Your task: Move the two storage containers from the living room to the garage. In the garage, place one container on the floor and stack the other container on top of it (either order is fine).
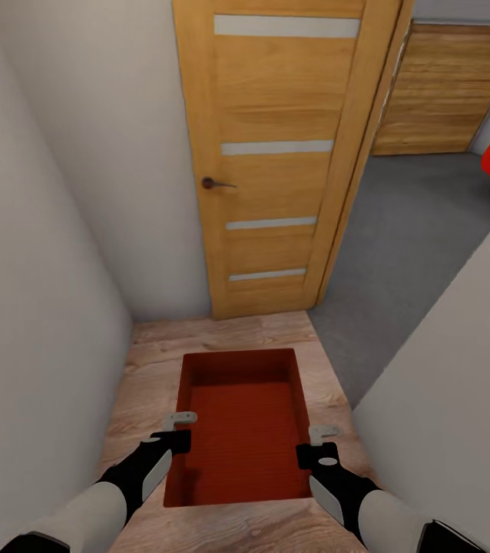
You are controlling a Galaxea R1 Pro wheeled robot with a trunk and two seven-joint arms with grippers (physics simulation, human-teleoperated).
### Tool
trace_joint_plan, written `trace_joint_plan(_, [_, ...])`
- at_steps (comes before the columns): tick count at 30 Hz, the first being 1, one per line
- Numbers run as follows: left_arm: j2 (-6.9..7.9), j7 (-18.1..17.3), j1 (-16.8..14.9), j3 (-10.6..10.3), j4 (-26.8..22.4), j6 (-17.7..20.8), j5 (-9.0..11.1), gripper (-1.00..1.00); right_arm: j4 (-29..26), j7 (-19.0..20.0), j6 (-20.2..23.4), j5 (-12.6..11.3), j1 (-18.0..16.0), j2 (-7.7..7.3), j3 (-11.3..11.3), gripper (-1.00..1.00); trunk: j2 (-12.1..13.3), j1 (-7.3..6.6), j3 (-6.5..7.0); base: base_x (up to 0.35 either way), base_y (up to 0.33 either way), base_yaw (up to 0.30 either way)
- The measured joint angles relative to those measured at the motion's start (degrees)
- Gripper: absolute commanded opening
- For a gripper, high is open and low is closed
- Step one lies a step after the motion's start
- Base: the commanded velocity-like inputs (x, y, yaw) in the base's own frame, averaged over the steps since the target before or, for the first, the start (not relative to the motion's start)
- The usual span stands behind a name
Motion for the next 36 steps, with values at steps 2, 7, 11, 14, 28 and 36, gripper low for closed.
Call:
trace_joint_plan(2, [-0.01,0.00,0.00,0.03,-0.03,0.02,-0.03,-1.00,-0.05,0.00,0.02,-0.01,0.00,-0.02,-0.02,-1.00,0.00,0.00,0.00,0.001,0.000,-0.290])
trace_joint_plan(7, [-0.01,0.00,0.00,0.03,-0.04,0.02,-0.03,-1.00,-0.07,-0.01,0.03,-0.01,0.00,-0.03,-0.02,-1.00,0.00,0.00,0.00,0.000,0.000,-0.290])
trace_joint_plan(11, [0.00,0.00,0.00,0.01,-0.04,0.02,0.00,-1.00,-0.07,-0.01,0.03,-0.01,0.00,-0.03,-0.02,-1.00,0.00,0.00,0.00,0.000,0.000,-0.290])
trace_joint_plan(14, [-0.01,0.00,0.00,0.03,-0.04,0.03,-0.04,-1.00,-0.07,-0.01,0.03,-0.01,0.00,-0.03,-0.02,-1.00,0.00,0.00,0.00,0.000,0.000,-0.286])
trace_joint_plan(28, [-0.01,0.04,0.02,-0.03,0.12,-0.09,0.17,-1.00,-0.05,0.03,0.20,0.01,-0.01,-0.02,0.05,-1.00,-0.01,-0.03,-0.01,0.109,0.059,-0.036])
trace_joint_plan(36, [-0.04,0.03,0.02,0.01,0.13,-0.09,0.10,-1.00,0.05,0.12,0.14,0.02,-0.01,-0.02,0.04,-1.00,-0.01,-0.03,0.00,0.291,0.187,0.000])
